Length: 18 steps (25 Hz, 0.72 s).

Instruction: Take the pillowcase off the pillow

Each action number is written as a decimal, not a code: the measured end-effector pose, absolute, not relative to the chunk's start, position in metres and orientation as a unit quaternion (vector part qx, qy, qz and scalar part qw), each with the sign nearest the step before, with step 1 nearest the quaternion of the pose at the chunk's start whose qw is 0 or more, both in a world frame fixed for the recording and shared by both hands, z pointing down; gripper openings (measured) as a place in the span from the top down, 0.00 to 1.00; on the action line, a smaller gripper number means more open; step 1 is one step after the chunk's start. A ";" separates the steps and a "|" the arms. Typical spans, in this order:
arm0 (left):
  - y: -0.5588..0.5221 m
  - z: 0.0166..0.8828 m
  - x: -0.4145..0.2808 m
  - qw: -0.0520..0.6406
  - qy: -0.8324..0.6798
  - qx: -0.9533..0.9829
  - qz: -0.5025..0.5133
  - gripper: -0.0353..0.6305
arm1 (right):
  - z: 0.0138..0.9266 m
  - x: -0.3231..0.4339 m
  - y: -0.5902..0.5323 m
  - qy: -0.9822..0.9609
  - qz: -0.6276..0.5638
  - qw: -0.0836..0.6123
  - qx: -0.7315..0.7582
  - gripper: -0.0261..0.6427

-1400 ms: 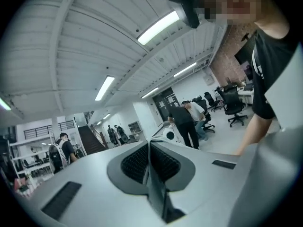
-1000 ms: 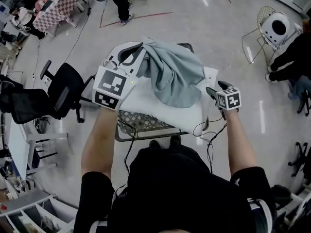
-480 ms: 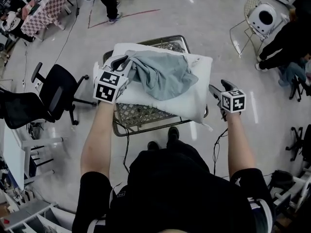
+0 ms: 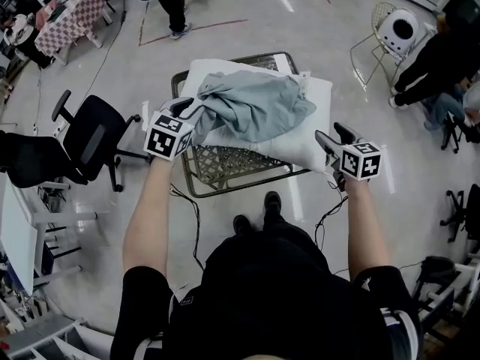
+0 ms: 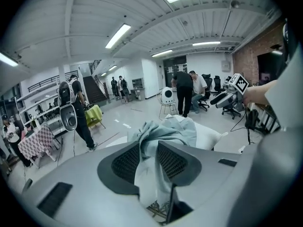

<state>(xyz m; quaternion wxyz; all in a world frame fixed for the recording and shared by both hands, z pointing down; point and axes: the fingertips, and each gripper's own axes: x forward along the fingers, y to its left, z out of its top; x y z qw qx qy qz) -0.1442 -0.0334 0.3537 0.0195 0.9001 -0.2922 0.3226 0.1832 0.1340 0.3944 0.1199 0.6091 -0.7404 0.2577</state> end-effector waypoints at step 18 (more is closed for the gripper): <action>0.022 0.393 -0.157 0.077 -0.288 0.922 0.248 0.77 | 0.590 0.185 0.170 -0.591 0.317 0.360 0.648 0.48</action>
